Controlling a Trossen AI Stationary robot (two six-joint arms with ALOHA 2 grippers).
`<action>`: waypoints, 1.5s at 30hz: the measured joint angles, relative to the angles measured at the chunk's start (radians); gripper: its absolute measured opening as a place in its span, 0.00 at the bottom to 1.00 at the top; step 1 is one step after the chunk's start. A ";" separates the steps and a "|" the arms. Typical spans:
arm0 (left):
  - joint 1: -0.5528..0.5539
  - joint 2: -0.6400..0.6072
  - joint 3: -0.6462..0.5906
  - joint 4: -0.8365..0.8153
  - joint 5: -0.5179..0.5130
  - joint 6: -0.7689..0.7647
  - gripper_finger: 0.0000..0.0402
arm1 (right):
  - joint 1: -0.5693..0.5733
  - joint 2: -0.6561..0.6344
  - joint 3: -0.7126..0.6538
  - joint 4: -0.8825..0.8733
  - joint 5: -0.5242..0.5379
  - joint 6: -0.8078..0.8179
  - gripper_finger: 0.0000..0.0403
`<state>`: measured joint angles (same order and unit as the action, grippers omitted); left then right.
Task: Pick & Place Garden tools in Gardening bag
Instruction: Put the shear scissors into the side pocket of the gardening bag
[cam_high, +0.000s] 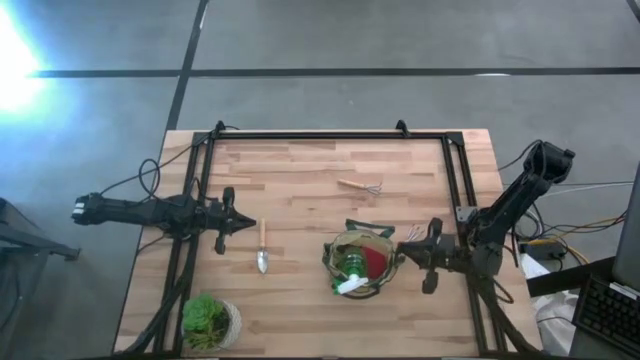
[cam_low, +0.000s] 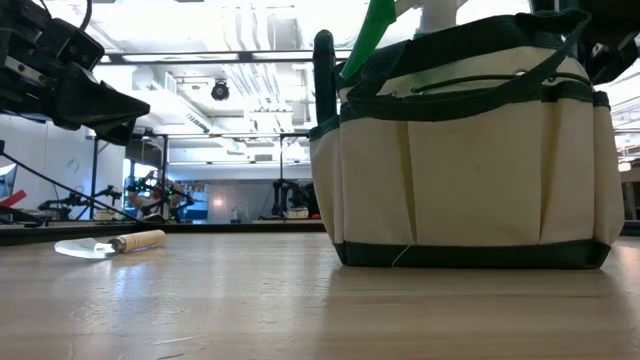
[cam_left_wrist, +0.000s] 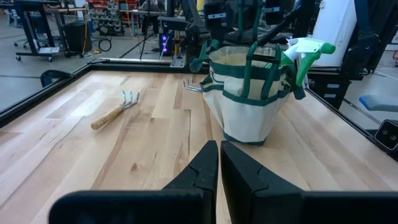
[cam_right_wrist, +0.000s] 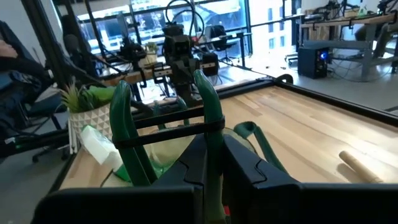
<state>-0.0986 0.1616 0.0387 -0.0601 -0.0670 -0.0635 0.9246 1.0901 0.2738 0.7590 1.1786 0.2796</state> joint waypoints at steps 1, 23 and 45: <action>0.000 0.000 0.000 0.000 0.000 0.000 0.06 | 0.000 0.000 -0.009 0.021 0.000 -0.010 0.04; 0.000 0.000 0.000 0.000 0.000 0.000 0.06 | -0.003 0.089 -0.027 0.109 -0.011 -0.001 0.04; 0.000 0.000 0.000 0.000 0.000 0.000 0.06 | -0.043 0.278 -0.029 0.279 0.008 0.039 0.04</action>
<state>-0.0984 0.1614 0.0389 -0.0601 -0.0673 -0.0635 0.8818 1.3680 0.2447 1.0376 1.1865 0.3184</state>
